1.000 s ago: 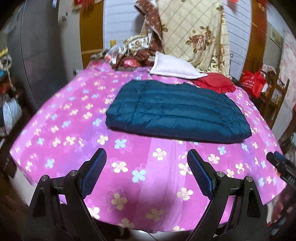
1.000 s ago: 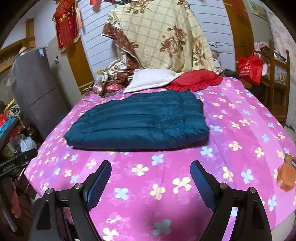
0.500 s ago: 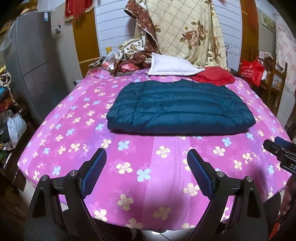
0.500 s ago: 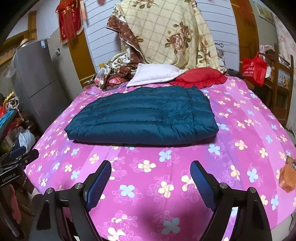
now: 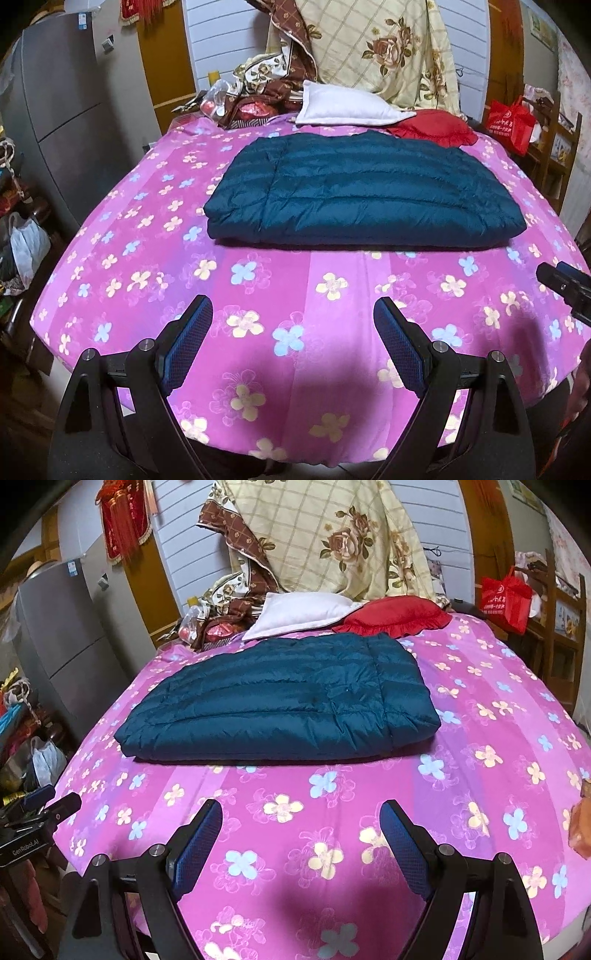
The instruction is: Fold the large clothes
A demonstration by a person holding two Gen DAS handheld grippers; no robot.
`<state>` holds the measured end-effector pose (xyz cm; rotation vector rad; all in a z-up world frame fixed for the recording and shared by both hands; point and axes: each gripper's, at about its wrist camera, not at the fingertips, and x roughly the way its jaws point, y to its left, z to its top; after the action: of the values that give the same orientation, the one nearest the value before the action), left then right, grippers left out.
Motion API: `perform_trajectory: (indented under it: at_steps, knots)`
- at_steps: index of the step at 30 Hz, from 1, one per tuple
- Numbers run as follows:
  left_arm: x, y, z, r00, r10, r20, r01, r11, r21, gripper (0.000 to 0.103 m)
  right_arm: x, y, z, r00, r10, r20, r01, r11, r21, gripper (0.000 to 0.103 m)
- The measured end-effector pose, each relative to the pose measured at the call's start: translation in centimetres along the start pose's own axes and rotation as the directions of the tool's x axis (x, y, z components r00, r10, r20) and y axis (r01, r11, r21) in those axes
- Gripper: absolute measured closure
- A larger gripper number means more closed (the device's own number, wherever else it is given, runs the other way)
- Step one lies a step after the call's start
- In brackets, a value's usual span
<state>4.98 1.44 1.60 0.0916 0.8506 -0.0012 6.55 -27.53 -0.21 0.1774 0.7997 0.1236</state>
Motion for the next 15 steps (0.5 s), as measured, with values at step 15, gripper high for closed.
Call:
perform_trajectory:
  at_steps: [15]
  knots:
    - [5.6,2.6,1.6,0.994,-0.030,-0.108,0.025,0.999,-0.043,0.013,2.6,-2.7,2.8,0.998,-0.057,-0.006,0.057,0.998,0.016,0.018]
